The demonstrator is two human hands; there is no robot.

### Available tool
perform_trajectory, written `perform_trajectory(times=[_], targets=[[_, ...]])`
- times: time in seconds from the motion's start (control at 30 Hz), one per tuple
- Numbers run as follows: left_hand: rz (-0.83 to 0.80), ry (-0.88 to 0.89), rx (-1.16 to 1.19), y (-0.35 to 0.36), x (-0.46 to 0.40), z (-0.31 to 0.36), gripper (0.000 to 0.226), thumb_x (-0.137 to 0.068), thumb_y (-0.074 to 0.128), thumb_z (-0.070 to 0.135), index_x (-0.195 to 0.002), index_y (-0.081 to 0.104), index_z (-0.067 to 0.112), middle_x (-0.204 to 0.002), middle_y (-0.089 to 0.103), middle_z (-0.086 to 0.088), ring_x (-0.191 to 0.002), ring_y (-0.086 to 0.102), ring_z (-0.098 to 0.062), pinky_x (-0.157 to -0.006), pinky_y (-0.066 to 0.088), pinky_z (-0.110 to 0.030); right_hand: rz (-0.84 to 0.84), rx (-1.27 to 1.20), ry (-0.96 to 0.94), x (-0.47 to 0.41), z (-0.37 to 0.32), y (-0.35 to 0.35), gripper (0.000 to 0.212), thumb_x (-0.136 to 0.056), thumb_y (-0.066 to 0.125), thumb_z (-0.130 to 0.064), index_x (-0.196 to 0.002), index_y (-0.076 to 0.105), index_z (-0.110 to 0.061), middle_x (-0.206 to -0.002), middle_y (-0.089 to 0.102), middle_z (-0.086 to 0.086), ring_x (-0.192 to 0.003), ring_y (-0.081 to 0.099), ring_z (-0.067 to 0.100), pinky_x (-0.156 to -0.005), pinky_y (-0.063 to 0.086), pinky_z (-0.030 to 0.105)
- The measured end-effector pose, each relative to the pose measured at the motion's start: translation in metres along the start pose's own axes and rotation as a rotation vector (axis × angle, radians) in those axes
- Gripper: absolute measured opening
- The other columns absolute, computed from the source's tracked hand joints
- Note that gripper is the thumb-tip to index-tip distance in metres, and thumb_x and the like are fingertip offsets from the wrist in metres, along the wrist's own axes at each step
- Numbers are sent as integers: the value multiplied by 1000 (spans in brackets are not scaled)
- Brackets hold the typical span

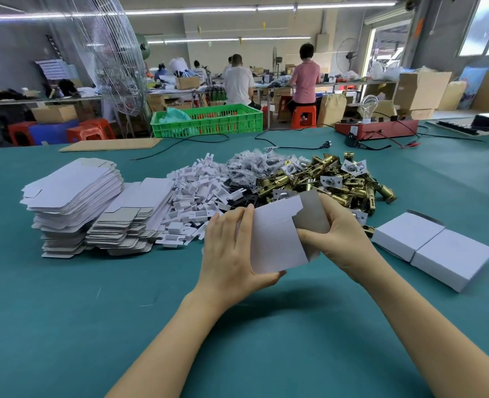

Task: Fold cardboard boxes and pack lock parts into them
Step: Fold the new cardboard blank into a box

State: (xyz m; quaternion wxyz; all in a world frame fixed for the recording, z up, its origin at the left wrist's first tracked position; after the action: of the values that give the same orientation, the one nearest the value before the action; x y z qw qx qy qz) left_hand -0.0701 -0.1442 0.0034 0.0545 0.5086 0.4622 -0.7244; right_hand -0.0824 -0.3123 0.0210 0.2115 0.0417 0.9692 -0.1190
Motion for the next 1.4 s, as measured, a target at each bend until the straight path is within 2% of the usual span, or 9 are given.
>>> perform_trajectory(times=[0.23, 0.43, 0.6, 0.67, 0.87, 1.03, 1.17, 1.27, 1.4], targets=[[-9, -14, -29, -3, -1, 2, 102, -51, 85, 56, -127, 58, -7, -118, 63, -20, -112, 46, -27, -101, 43, -53, 46, 324, -71, -2, 0, -9, 53, -74, 79, -17, -113, 53, -42, -94, 65, -23, -88, 60, -3, -66, 46, 11], [41, 13, -36, -6, -3, 4, 82, -56, 86, 52, -112, 67, -4, -107, 70, -14, -95, 68, -30, -93, 50, -51, 106, 579, -177, 0, -4, -11, 53, -75, 77, -14, -121, 57, -31, -92, 64, -10, -85, 58, 12, -68, 41, 12], [45, -82, 30, -8, -2, -2, 73, -64, 65, 60, -109, 68, 2, -103, 71, -7, -94, 65, -25, -89, 46, -41, 5, -87, -85, -2, 1, -8, 45, -87, 62, 6, -109, 64, -33, -113, 64, -4, -96, 64, 15, -77, 53, 27], [47, -162, 80, -8, -1, -8, 74, -61, 68, 60, -110, 67, 4, -103, 70, -6, -94, 61, -24, -87, 42, -39, 75, -336, -51, -4, 2, -18, 49, -86, 47, 19, -82, 70, -24, -120, 63, 1, -101, 64, 19, -78, 51, 28], [64, -313, 228, -13, -1, -14, 80, -61, 64, 63, -117, 62, 5, -107, 65, -6, -96, 59, -30, -86, 44, -43, 270, -470, 30, -5, 18, -30, 54, -82, 30, 14, -48, 55, -20, -103, 69, 6, -99, 64, 23, -86, 49, 39], [103, -540, 433, -16, 1, -18, 79, -57, 72, 63, -117, 58, 13, -101, 54, 9, -93, 53, -19, -83, 48, -44, 80, -236, 58, -5, 16, 4, 23, -79, 42, -18, -87, 64, -15, -102, 70, -1, -103, 64, 22, -88, 48, 40], [70, -636, 586, -9, 5, -16, 75, -53, 73, 69, -111, 54, 27, -100, 58, 10, -95, 57, -18, -76, 52, -42, -205, -174, -86, 12, 3, 54, 40, -93, 54, -40, -128, 47, -23, -119, 64, -7, -114, 60, 13, -92, 49, 25], [39, -641, 629, -2, 7, -12, 72, -52, 72, 68, -110, 50, 31, -100, 53, 15, -96, 55, -13, -76, 52, -37, -181, -157, -38, 15, 6, 64, 35, -93, 49, -41, -126, 41, -30, -116, 62, -25, -112, 57, -2, -90, 45, 15], [-14, -566, 645, 5, 5, -8, 69, -60, 72, 65, -114, 52, 28, -101, 54, 15, -97, 54, -7, -76, 47, -21, -94, -127, -32, 11, 6, 53, 29, -93, 45, -40, -121, 43, -33, -114, 59, -16, -108, 56, -1, -91, 45, 18]])
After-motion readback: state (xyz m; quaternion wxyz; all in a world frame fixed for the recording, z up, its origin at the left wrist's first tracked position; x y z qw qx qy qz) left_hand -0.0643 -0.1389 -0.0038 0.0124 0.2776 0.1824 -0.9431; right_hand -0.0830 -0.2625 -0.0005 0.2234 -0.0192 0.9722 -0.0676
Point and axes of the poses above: each hand's wrist, its own x-axis away from the middle knuckle, its own y-axis out of the palm, z = x × y, the point moved 8 cm from there along -x, towards the middle knuckle
